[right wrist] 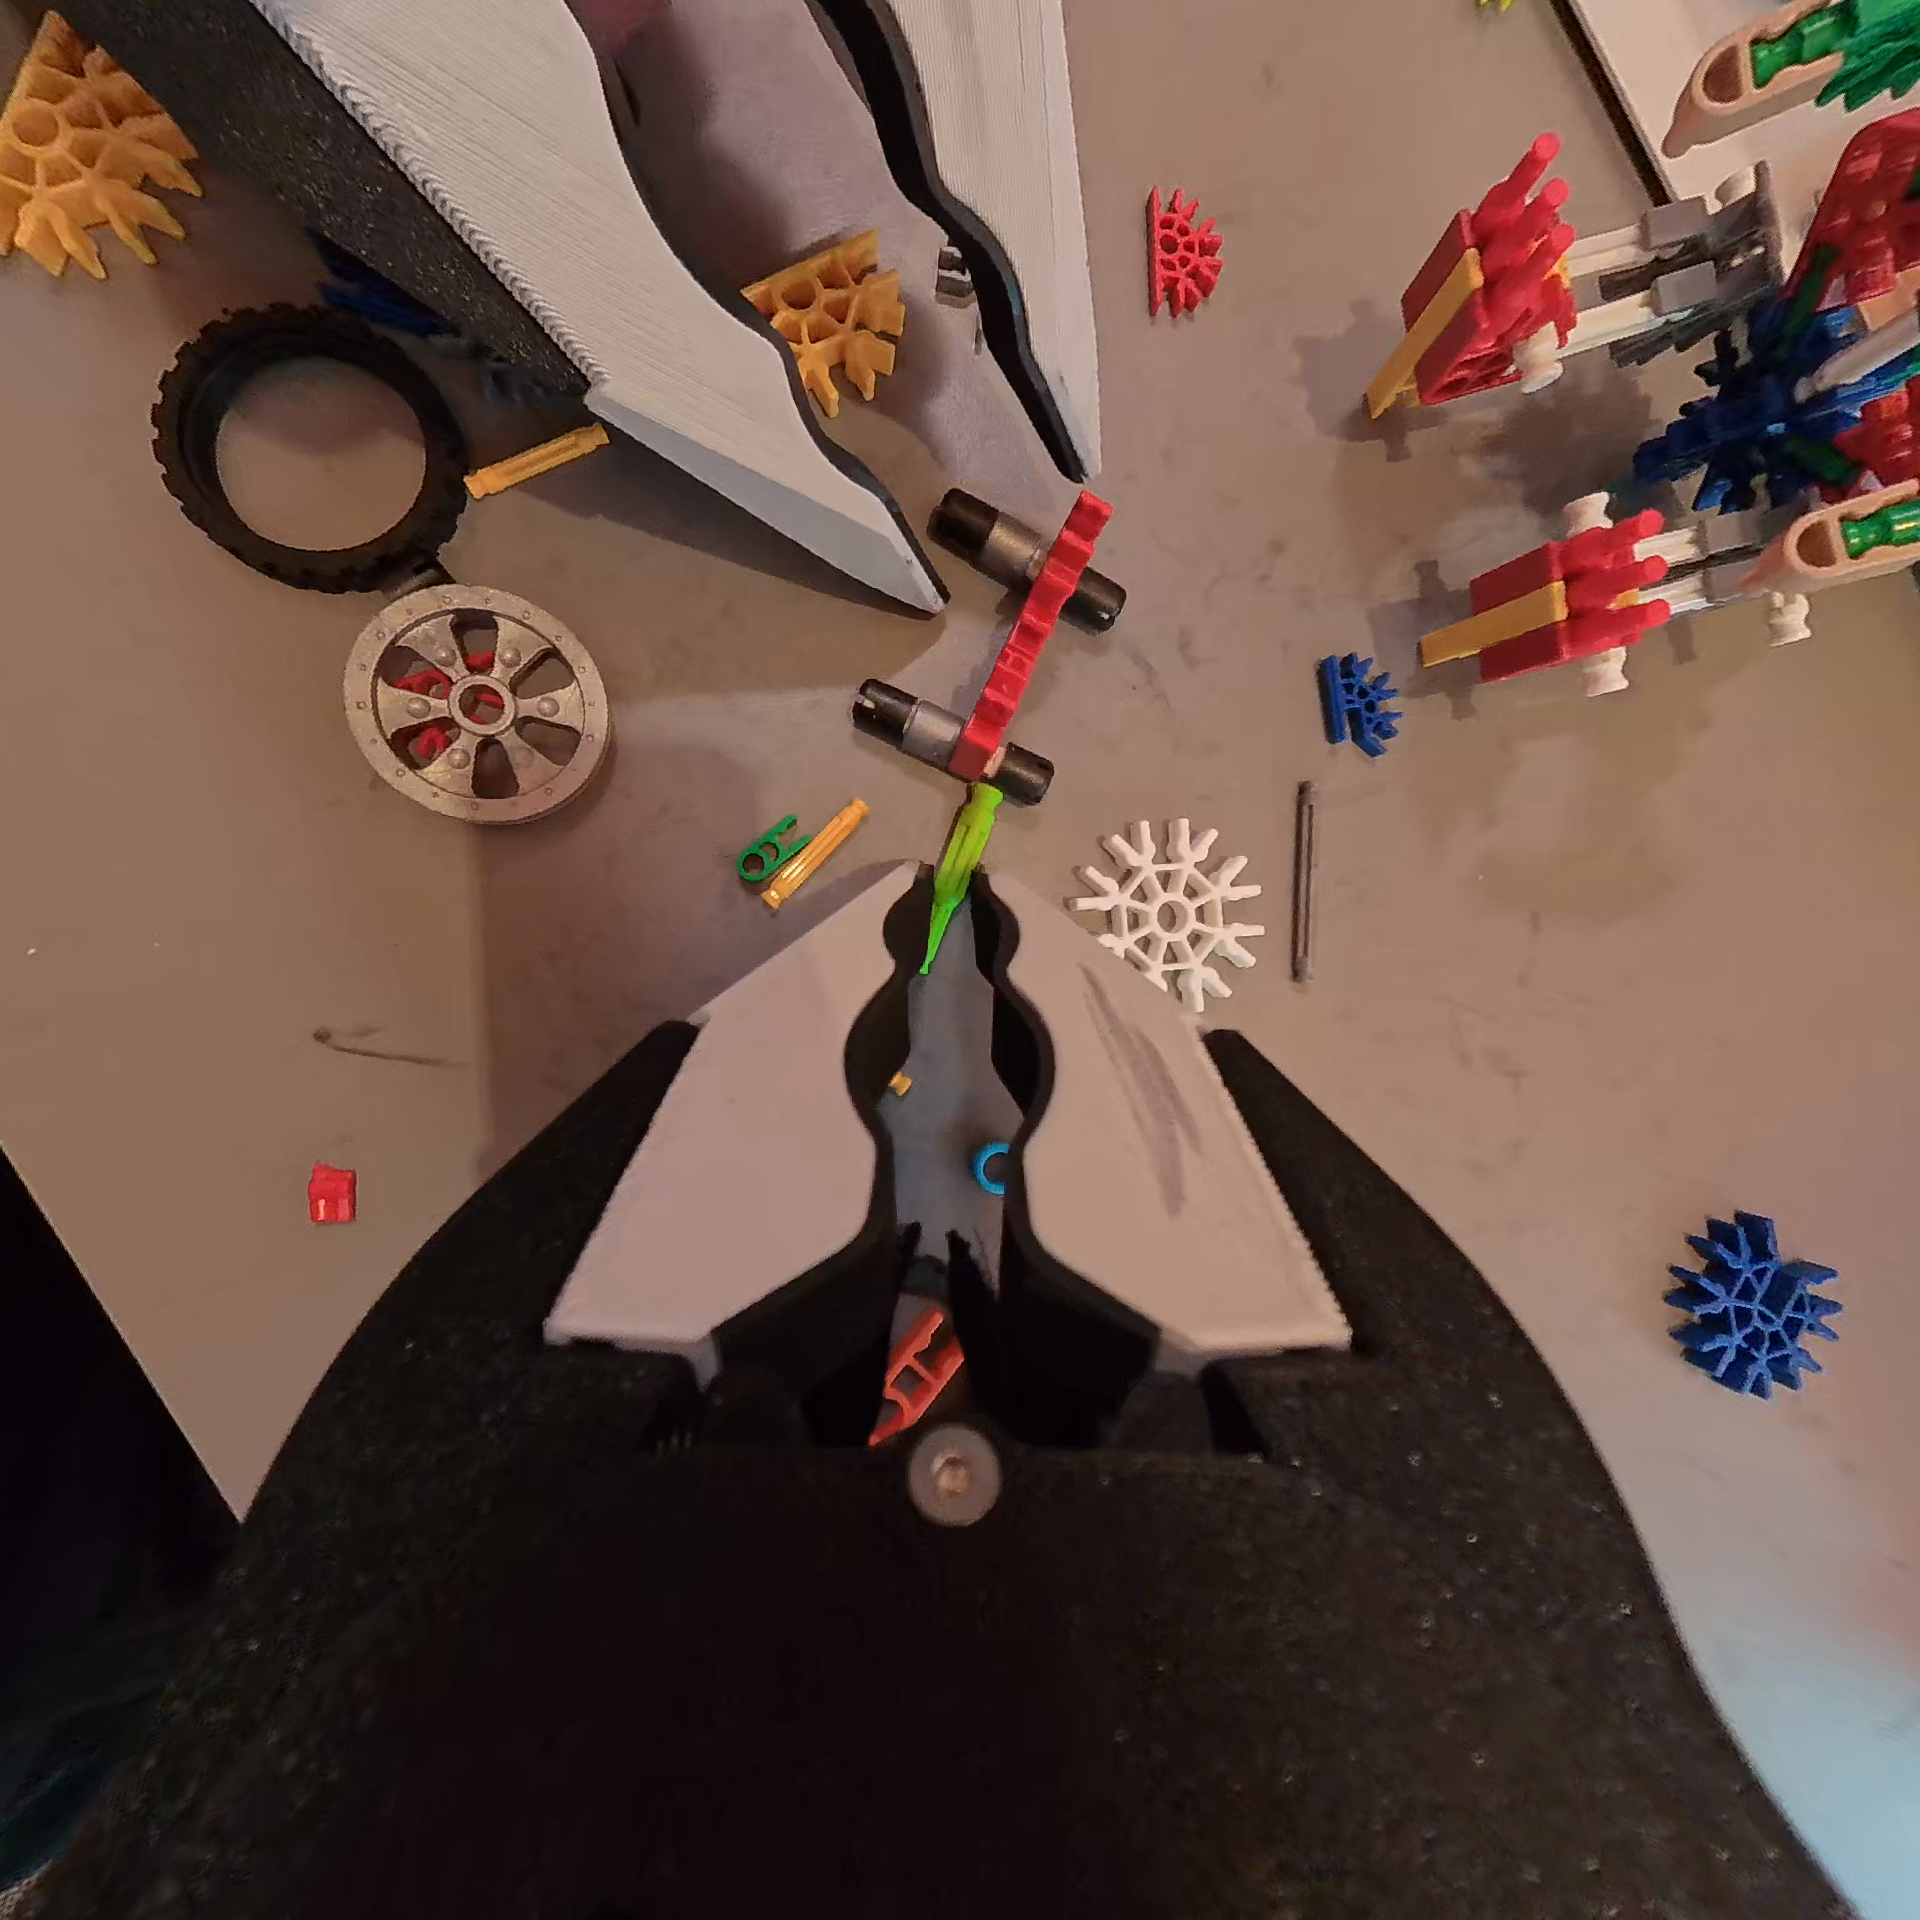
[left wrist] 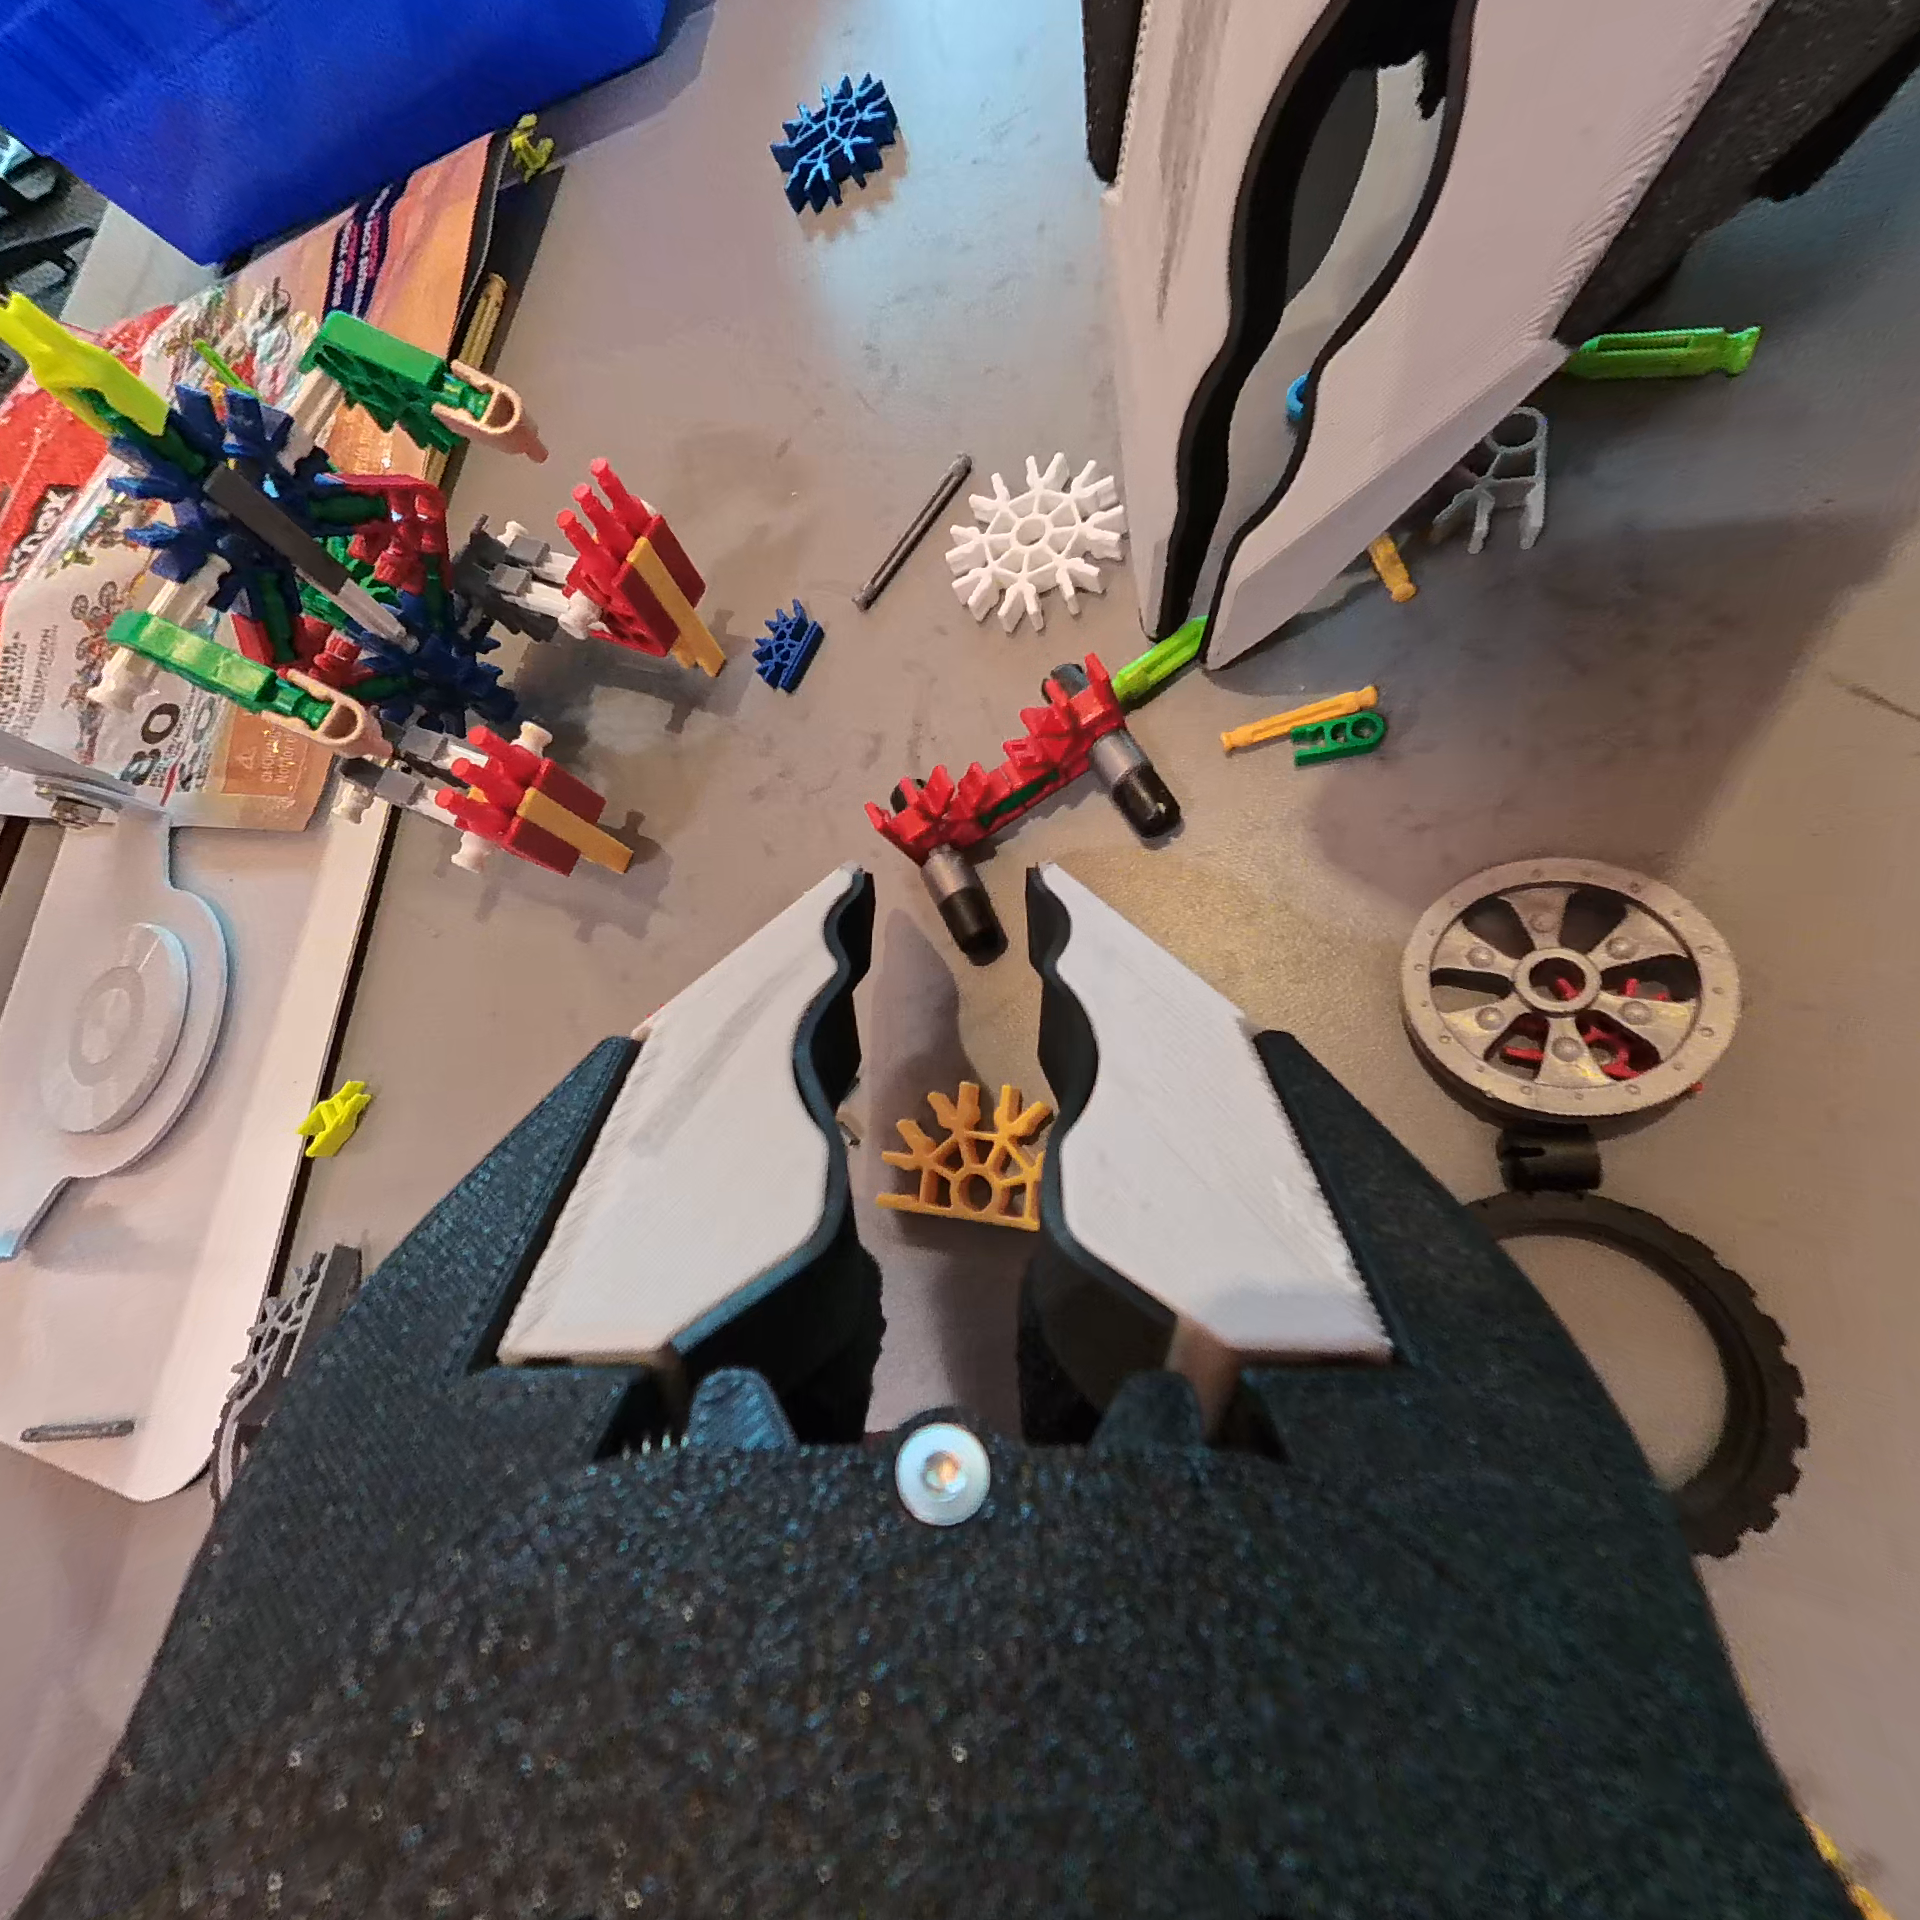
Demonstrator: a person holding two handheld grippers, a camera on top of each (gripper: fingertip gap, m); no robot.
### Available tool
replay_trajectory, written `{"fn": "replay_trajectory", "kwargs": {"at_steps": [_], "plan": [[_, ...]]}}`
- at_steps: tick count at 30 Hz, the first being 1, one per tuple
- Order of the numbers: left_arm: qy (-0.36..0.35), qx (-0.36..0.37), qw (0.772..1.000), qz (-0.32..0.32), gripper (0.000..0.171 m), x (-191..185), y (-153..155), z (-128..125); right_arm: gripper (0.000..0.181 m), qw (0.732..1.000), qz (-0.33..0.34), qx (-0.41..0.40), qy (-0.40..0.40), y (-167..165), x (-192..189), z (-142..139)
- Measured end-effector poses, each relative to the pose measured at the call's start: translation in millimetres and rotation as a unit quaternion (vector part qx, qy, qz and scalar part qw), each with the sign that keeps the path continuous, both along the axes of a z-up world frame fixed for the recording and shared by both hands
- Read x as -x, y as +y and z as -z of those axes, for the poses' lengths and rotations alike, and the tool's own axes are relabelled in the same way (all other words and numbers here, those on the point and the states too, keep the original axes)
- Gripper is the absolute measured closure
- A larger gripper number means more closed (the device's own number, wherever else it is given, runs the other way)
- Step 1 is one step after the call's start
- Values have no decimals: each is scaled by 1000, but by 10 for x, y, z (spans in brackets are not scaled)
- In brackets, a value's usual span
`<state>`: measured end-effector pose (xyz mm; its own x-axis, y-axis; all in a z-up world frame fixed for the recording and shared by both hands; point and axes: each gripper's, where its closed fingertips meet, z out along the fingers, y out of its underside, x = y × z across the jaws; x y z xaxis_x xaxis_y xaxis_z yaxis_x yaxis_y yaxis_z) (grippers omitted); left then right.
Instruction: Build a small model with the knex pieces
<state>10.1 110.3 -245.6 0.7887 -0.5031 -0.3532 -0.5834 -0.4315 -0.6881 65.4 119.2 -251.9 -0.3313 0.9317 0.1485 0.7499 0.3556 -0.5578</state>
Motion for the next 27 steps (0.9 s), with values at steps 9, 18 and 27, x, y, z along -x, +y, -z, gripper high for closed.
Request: {"fn": "replay_trajectory", "kwargs": {"at_steps": [9,18,27], "plan": [[3,0,1000,0,145,-2,8,8,175,1000,-1,-1,4,12,3,-1],[4,-1,1000,-1,145,3,13,7,175,1000,6,-1,13,73,-17,-37],[5,-3,1000,-3,145,15,22,6,175,999,14,4,39,128,-10,-154]]}}
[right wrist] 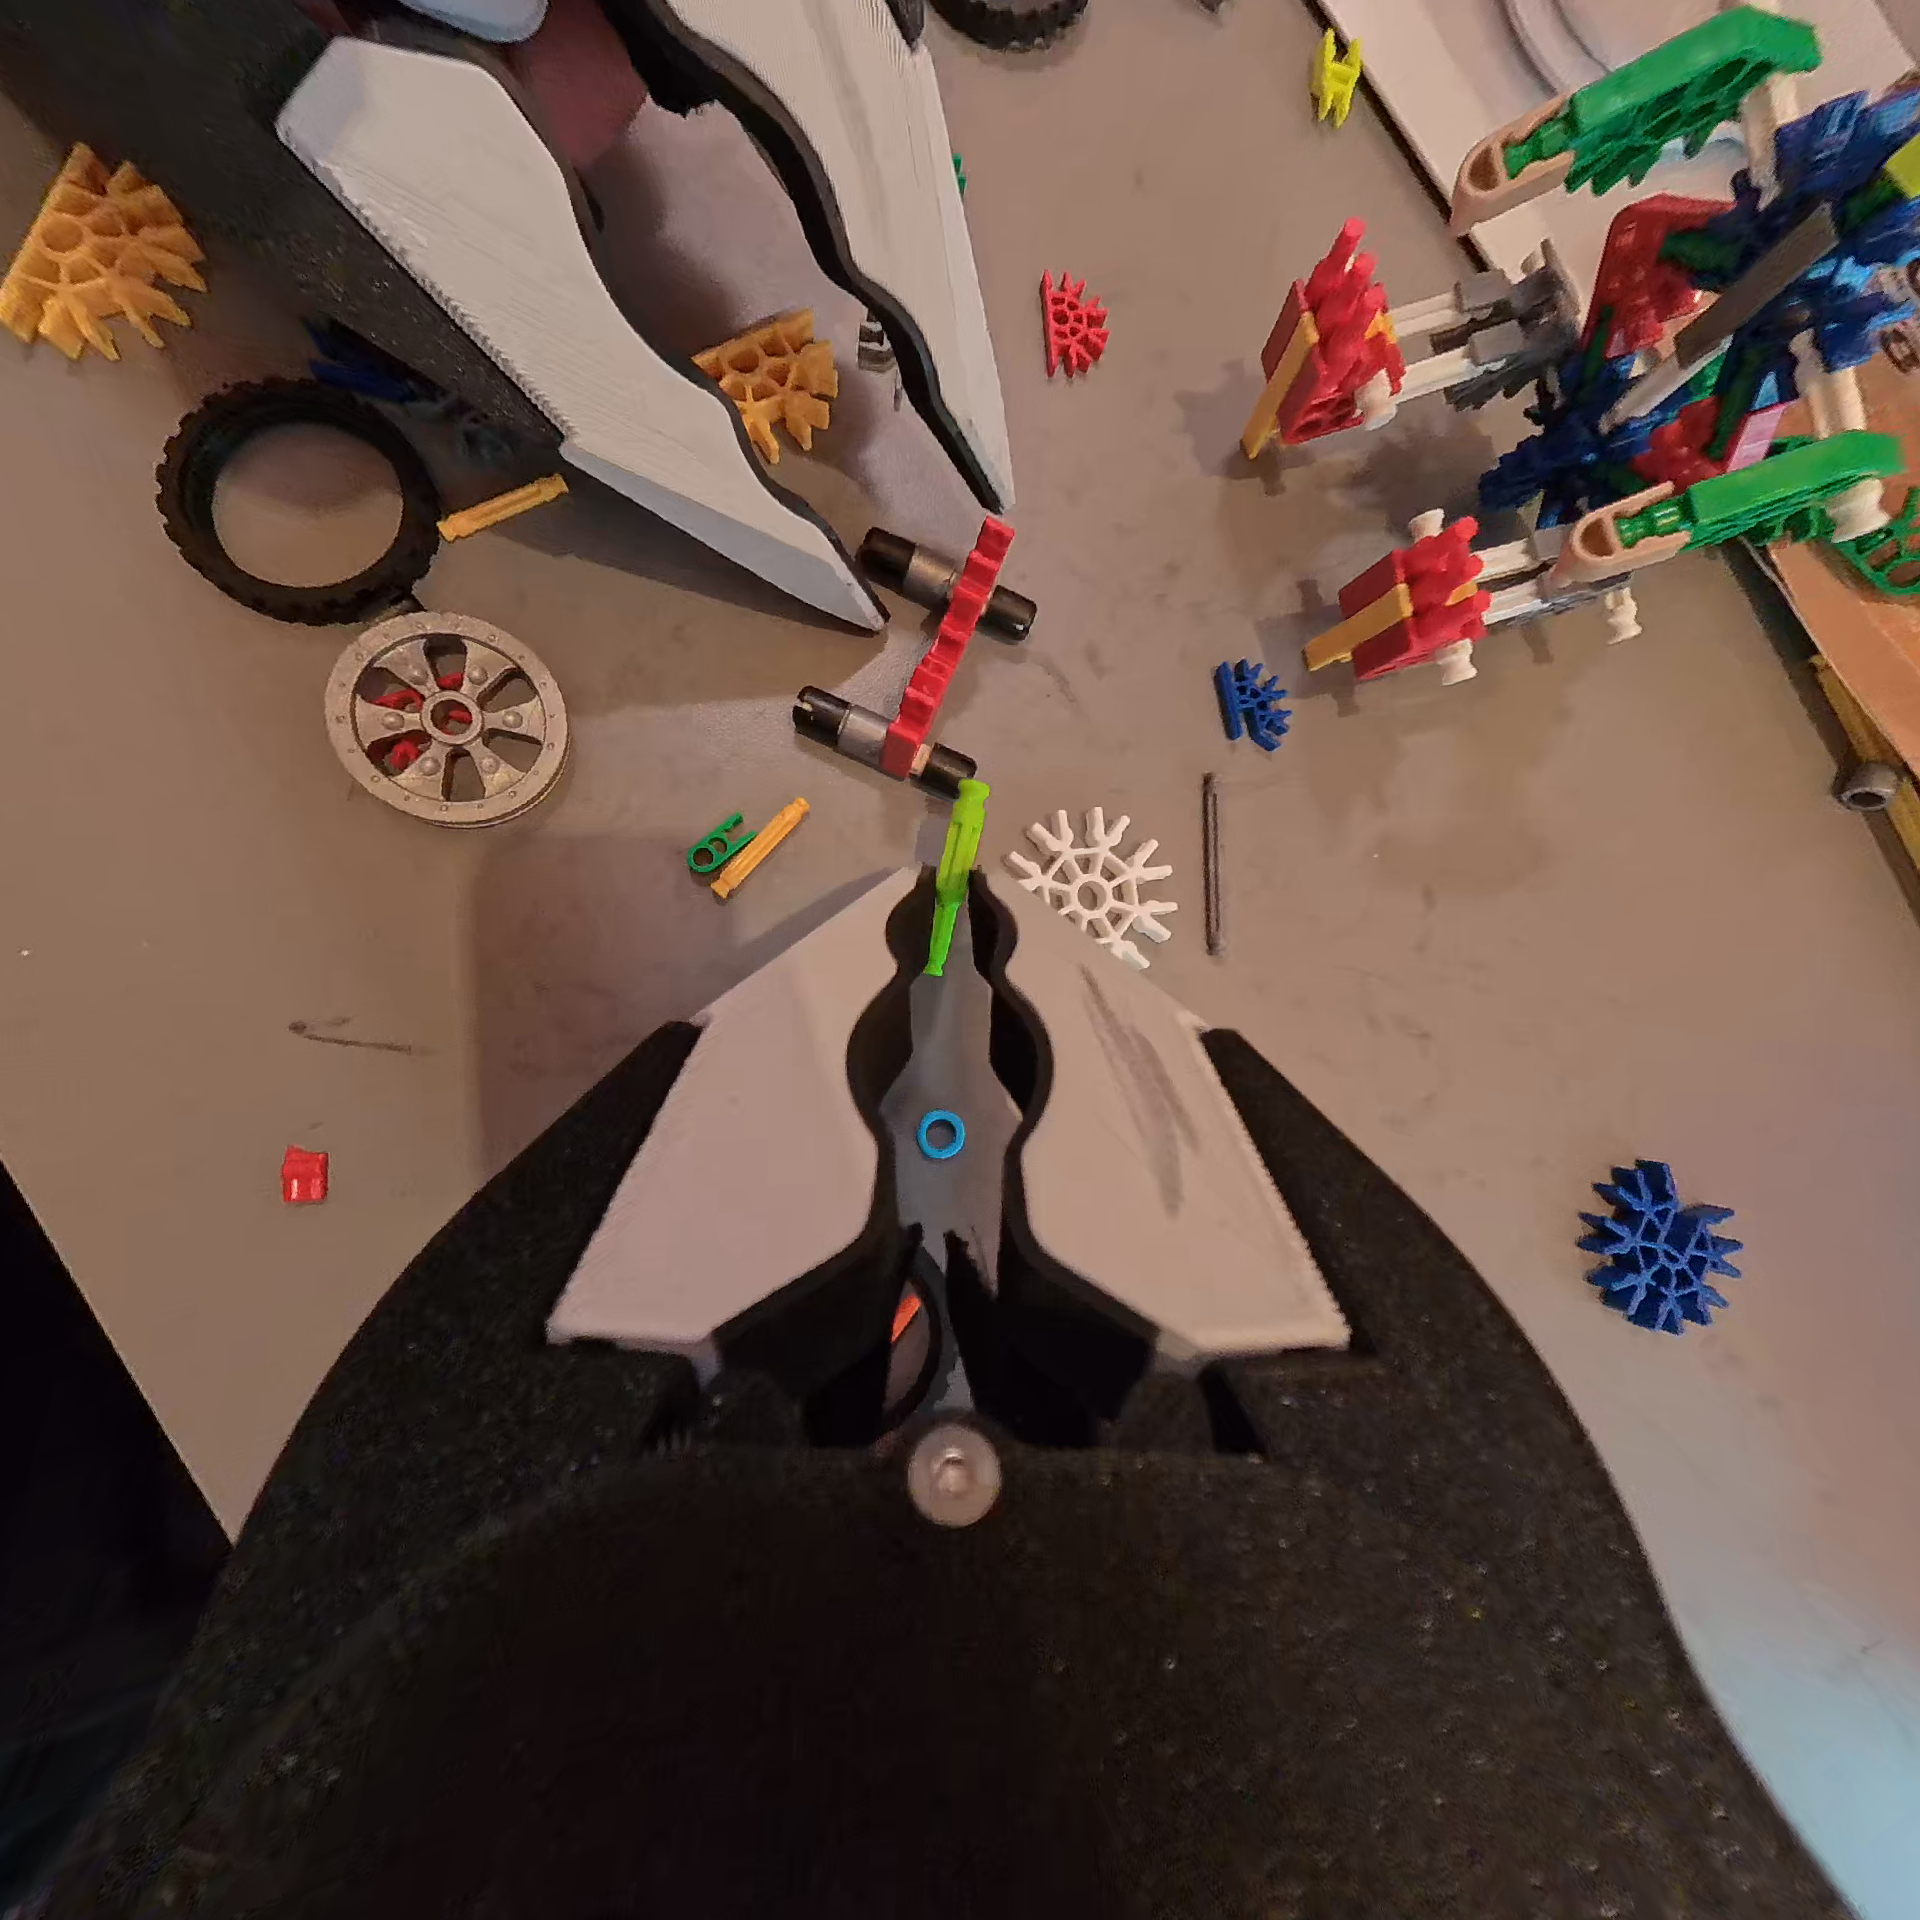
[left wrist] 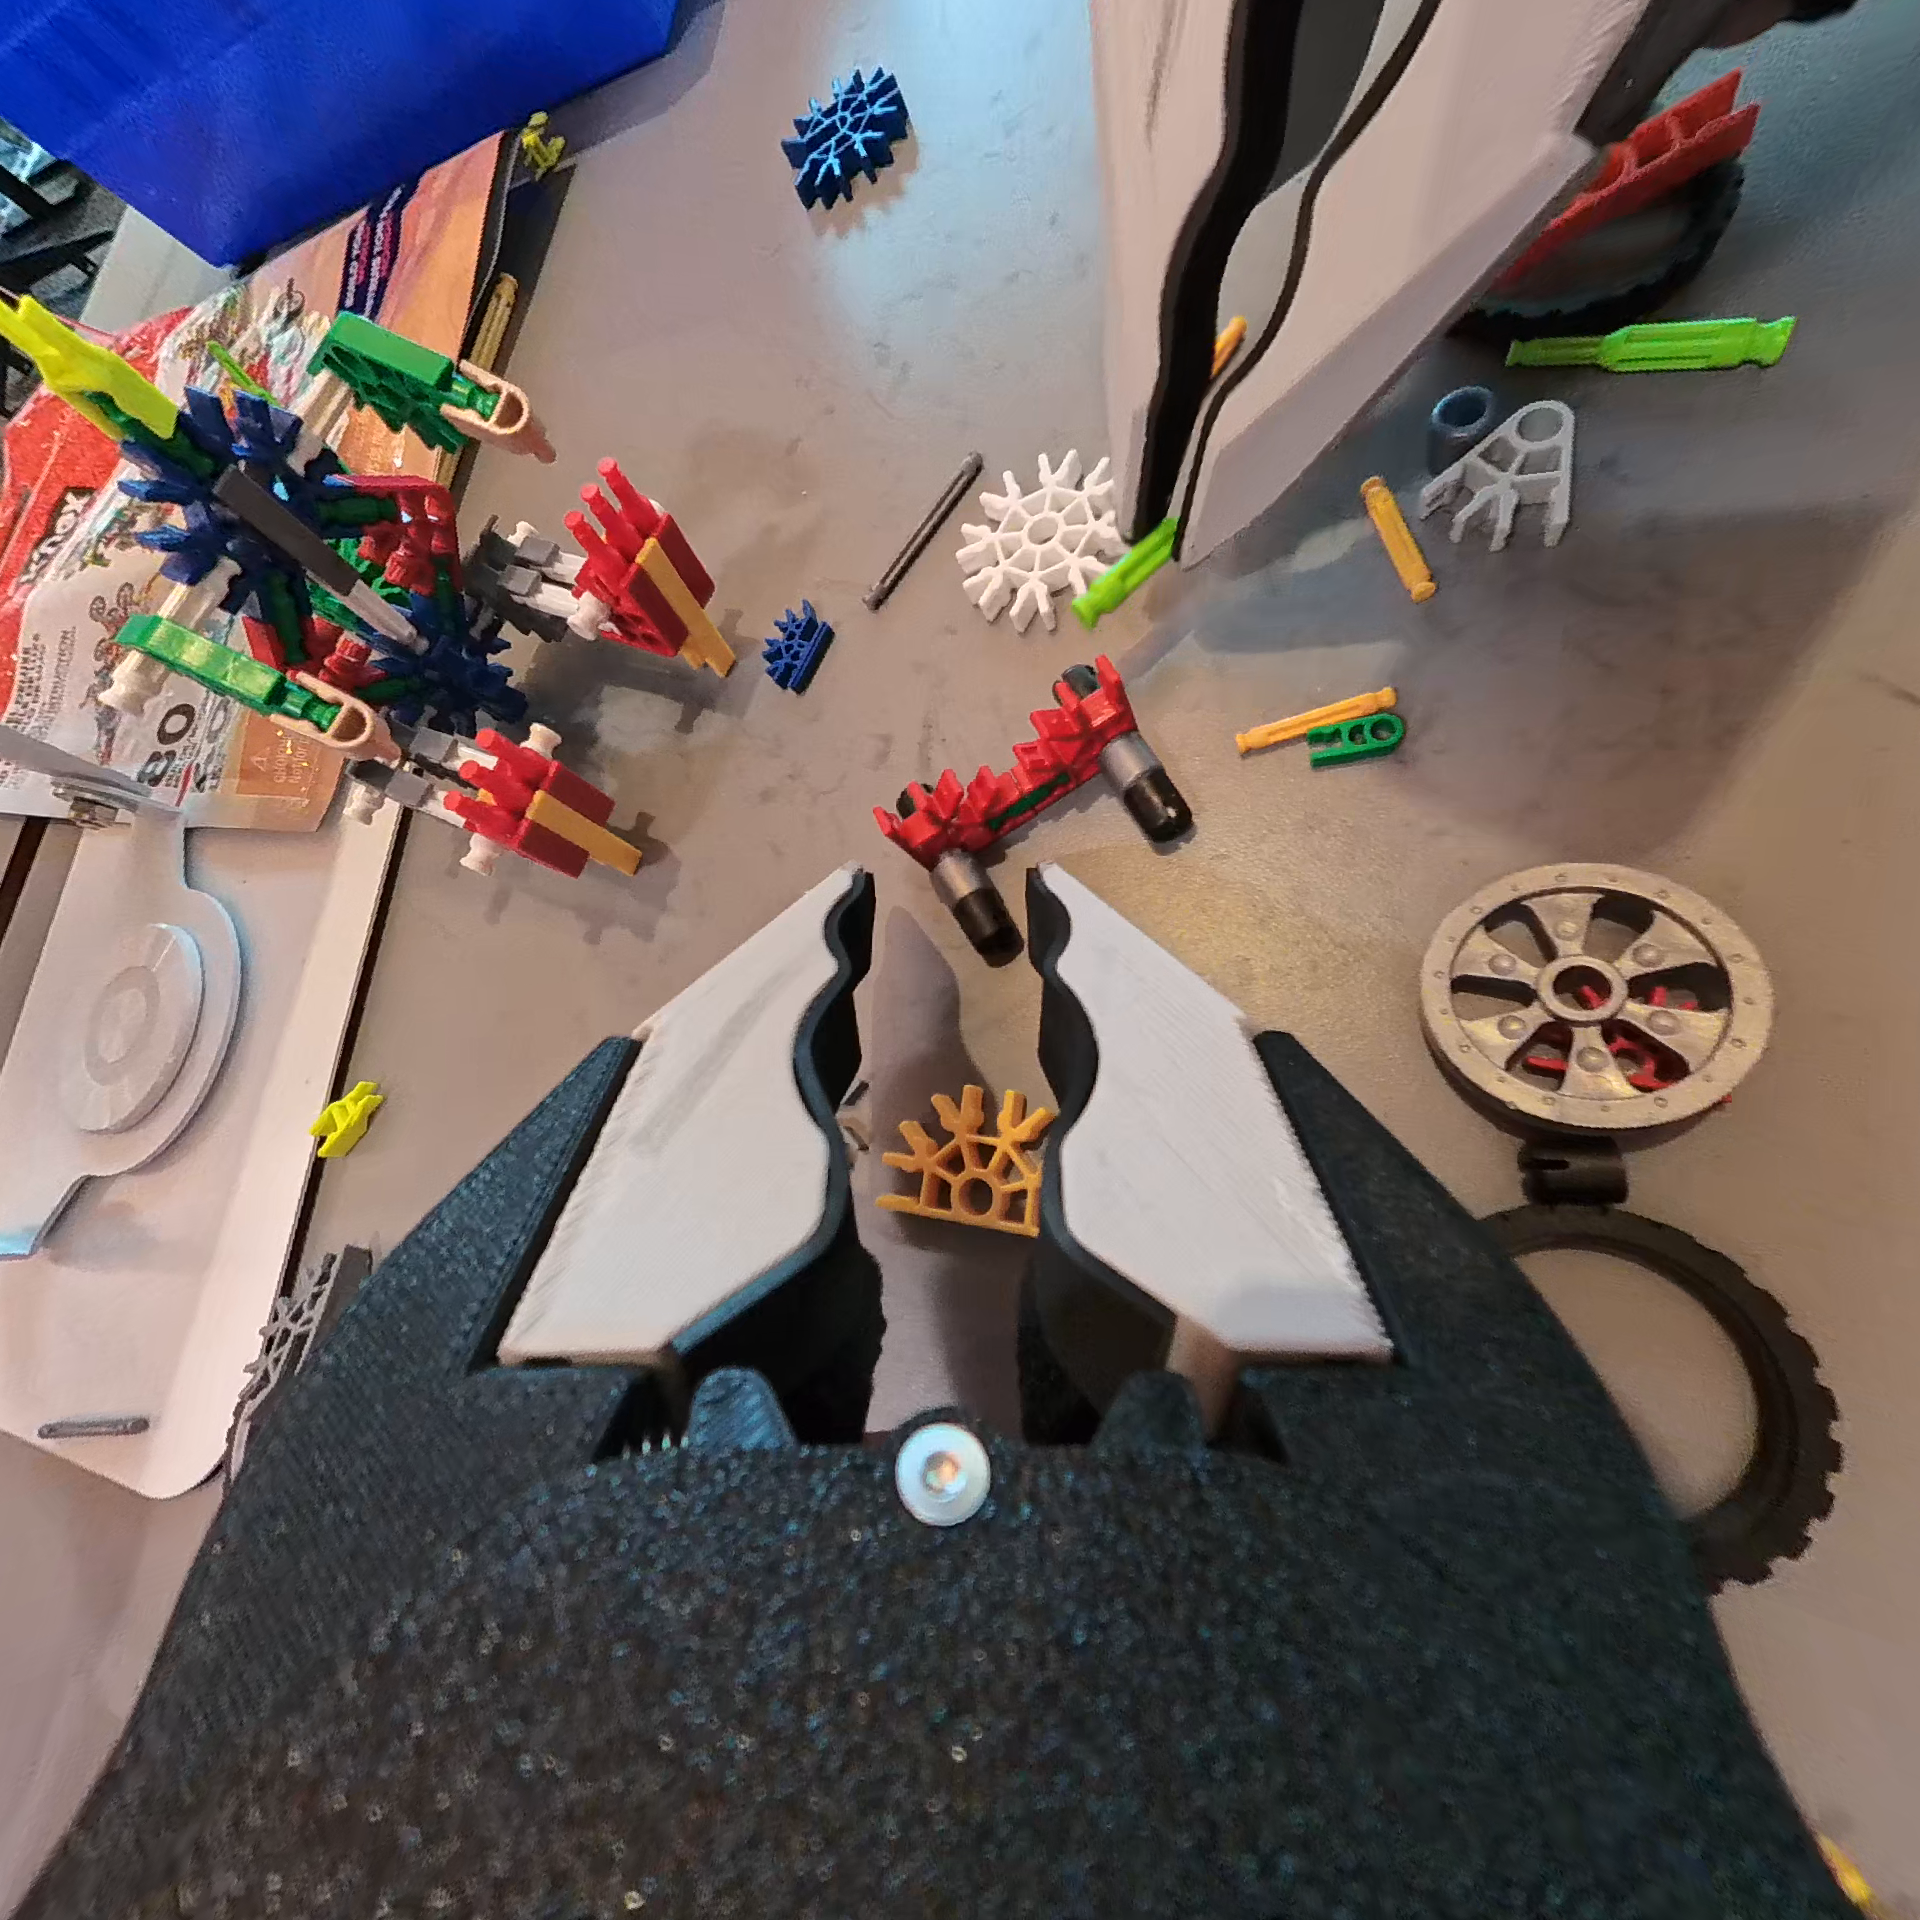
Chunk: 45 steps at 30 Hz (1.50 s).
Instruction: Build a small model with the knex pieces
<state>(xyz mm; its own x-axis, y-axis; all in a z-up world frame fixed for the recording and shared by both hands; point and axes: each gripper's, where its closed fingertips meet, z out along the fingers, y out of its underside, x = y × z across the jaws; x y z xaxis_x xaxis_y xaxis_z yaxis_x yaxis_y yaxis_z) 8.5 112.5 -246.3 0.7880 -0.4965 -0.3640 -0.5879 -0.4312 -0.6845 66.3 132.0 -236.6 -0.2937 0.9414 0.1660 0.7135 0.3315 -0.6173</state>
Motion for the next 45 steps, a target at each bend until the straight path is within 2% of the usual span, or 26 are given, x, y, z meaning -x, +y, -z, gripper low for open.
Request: {"fn": "replay_trajectory", "kwargs": {"at_steps": [9,13,18,32,39,45], "plan": [[3,-7,1000,-5,145,25,17,-16,175,999,-1,2,33,14,68,-140],[23,-18,1000,-10,145,74,33,-34,175,997,2,12,76,8,149,-306],[14,-39,999,-13,145,74,55,-126,175,991,11,55,124,2,240,-498],[-14,-140,990,4,143,-56,96,-525,176,981,14,108,163,-140,436,-589],[-15,-148,989,10,144,-96,92,-550,176,978,16,111,176,-161,489,-591],[2,-161,987,6,136,-81,100,-579,176,975,23,120,185,-161,529,-601]]}}
